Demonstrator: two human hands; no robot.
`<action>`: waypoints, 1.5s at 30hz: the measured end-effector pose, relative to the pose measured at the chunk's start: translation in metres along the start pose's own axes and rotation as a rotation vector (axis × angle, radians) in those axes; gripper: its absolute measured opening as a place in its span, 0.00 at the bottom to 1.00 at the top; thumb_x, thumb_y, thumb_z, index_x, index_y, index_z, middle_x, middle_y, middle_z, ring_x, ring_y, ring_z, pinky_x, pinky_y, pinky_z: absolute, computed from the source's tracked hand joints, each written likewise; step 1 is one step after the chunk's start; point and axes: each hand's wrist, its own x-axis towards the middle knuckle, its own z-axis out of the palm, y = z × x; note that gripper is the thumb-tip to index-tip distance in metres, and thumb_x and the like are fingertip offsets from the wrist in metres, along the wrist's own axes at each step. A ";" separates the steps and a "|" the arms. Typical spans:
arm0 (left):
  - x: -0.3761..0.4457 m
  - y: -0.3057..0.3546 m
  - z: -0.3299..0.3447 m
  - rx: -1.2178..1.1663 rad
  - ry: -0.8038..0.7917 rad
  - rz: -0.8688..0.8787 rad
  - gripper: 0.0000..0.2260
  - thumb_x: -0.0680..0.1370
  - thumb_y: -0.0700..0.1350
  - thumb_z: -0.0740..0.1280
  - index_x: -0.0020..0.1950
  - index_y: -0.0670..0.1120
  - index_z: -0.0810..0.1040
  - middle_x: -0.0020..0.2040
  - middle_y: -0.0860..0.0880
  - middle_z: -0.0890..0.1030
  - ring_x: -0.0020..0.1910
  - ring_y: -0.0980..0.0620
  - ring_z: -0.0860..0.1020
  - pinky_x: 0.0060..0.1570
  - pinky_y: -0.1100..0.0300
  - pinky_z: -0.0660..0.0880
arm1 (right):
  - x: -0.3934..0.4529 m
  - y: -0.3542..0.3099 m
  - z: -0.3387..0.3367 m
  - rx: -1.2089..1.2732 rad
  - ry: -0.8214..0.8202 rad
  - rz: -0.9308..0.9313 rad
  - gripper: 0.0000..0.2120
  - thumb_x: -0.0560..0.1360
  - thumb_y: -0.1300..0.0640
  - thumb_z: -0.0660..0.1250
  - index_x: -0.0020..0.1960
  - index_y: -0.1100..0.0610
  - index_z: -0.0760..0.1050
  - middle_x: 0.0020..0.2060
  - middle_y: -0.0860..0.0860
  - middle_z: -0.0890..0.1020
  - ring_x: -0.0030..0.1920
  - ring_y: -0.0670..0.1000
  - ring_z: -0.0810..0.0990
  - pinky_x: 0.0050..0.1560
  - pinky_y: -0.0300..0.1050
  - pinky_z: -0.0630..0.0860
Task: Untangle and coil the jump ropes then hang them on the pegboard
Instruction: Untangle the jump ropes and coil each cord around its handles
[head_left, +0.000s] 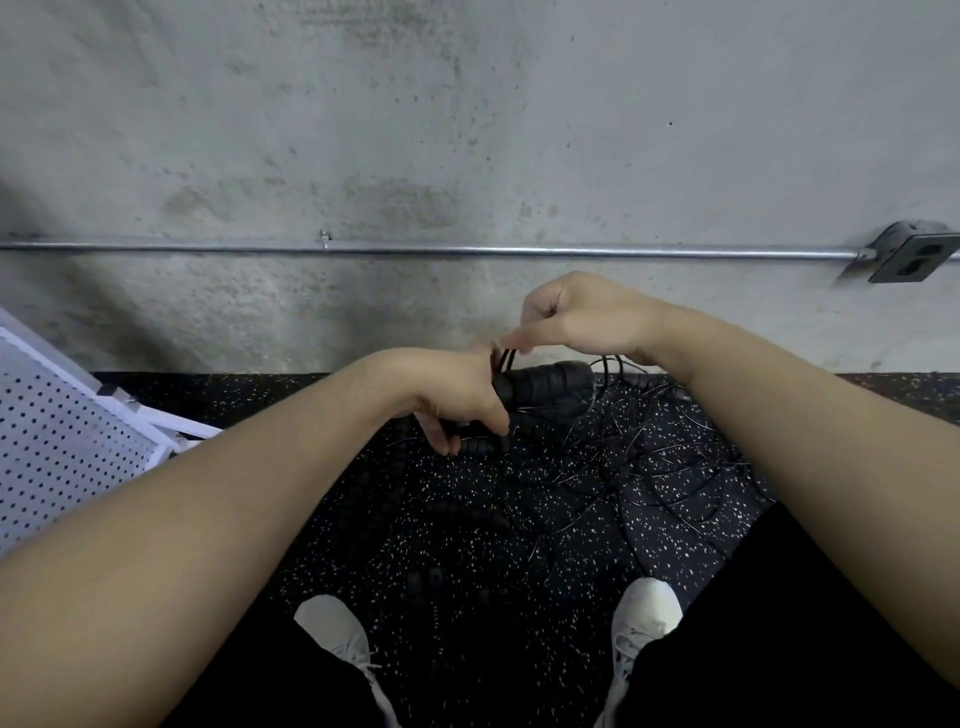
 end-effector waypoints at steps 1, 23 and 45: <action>0.004 -0.002 0.000 -0.026 0.030 -0.010 0.25 0.77 0.39 0.72 0.68 0.46 0.62 0.47 0.42 0.79 0.24 0.51 0.76 0.22 0.61 0.75 | -0.002 -0.008 0.003 -0.043 0.013 -0.015 0.16 0.75 0.44 0.73 0.33 0.51 0.76 0.25 0.44 0.73 0.29 0.43 0.71 0.33 0.41 0.66; -0.007 -0.002 -0.027 -1.166 0.016 0.415 0.11 0.76 0.34 0.67 0.56 0.43 0.72 0.38 0.49 0.75 0.33 0.54 0.72 0.24 0.69 0.66 | -0.017 -0.020 0.008 0.363 0.104 0.027 0.17 0.78 0.34 0.64 0.52 0.48 0.76 0.29 0.47 0.72 0.28 0.46 0.66 0.29 0.41 0.63; -0.024 0.016 -0.018 -1.350 0.400 0.313 0.15 0.80 0.54 0.70 0.55 0.43 0.81 0.47 0.44 0.80 0.30 0.51 0.76 0.21 0.66 0.68 | -0.013 -0.029 0.027 0.693 0.271 -0.052 0.19 0.78 0.42 0.69 0.33 0.51 0.80 0.24 0.49 0.65 0.26 0.49 0.58 0.30 0.46 0.55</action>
